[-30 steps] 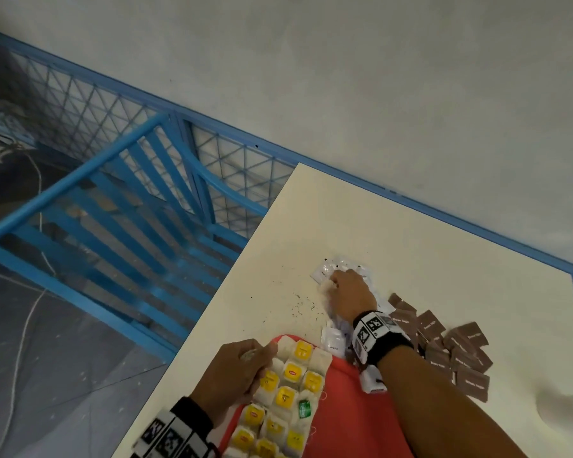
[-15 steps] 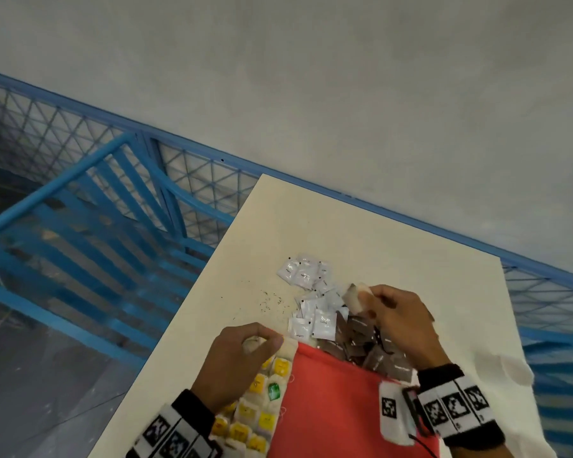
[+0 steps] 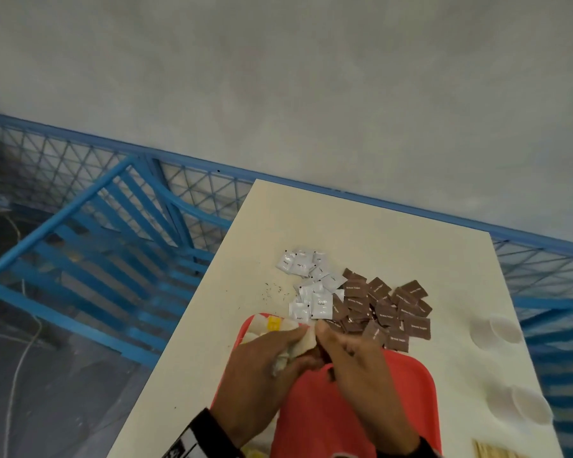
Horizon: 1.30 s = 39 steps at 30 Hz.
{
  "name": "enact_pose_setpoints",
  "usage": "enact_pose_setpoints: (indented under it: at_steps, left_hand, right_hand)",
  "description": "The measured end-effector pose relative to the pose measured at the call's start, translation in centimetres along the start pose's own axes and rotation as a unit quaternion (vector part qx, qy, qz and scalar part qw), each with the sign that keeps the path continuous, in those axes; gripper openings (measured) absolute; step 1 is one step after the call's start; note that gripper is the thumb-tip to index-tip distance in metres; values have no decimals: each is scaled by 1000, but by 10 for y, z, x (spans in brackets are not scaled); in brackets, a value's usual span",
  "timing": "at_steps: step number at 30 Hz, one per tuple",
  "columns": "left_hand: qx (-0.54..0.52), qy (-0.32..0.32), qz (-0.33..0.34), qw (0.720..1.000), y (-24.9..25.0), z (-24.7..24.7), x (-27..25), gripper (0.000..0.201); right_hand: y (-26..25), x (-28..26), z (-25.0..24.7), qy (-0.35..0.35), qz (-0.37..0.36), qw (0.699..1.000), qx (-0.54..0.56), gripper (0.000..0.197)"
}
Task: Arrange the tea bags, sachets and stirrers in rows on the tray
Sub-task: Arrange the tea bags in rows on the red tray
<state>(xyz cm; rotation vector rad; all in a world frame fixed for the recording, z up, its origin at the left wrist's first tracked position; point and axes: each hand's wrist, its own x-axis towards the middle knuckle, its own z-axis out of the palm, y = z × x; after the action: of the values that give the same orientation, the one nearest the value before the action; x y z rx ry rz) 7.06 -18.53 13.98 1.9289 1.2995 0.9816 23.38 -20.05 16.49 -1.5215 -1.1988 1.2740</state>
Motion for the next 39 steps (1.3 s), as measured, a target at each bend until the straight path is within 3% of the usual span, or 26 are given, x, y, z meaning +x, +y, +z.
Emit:
enact_pose_setpoints:
  at_steps: [3, 5, 7, 11, 13, 15, 17, 21, 24, 28, 31, 39]
  left_hand:
    - [-102, 9, -47, 994, 9, -12, 4, 12]
    - [-224, -53, -133, 964, 16, -24, 8, 19]
    - [-282, -113, -161, 939, 16, -34, 9, 25]
    - [-291, -150, -144, 934, 17, -43, 15, 18]
    - [-270, -115, -128, 947, 19, -50, 17, 14]
    - [-214, -47, -88, 972, 12, -54, 19, 22]
    - [-183, -11, -48, 982, 10, -58, 24, 15]
    - [-203, 22, -42, 978, 17, -68, 33, 11]
    - [-255, 38, -76, 963, 11, -77, 34, 18]
    - [-251, -33, -76, 964, 0, -84, 31, 18]
    - [-228, -77, -67, 968, -3, -84, 26, 13]
    - [-271, -128, -152, 942, -47, -81, 7, 11]
  right_hand:
    - [-13, -7, -2, -17, -4, 1000, 17, 39]
    - [-17, -8, -7, 16, -62, 997, -37, 21]
    - [-24, -5, -8, 15, -103, 991, -84, 13]
    - [-41, 4, -3, -9, -160, 977, -143, 4]
    - [-49, 8, -3, -1, -180, 967, -180, 6]
    - [-56, 10, -2, 3, -194, 957, -215, 6]
    - [-62, 12, 2, 7, -204, 952, -229, 5]
    - [-66, 15, 11, 11, -205, 962, -179, 7]
    - [-59, 12, 15, -22, -181, 967, -176, 28]
    - [-53, 11, 19, -4, -182, 968, -175, 28]
    - [-57, 10, 26, -56, -166, 968, -178, 27]
    - [-33, 25, 52, -112, -110, 971, -179, 4]
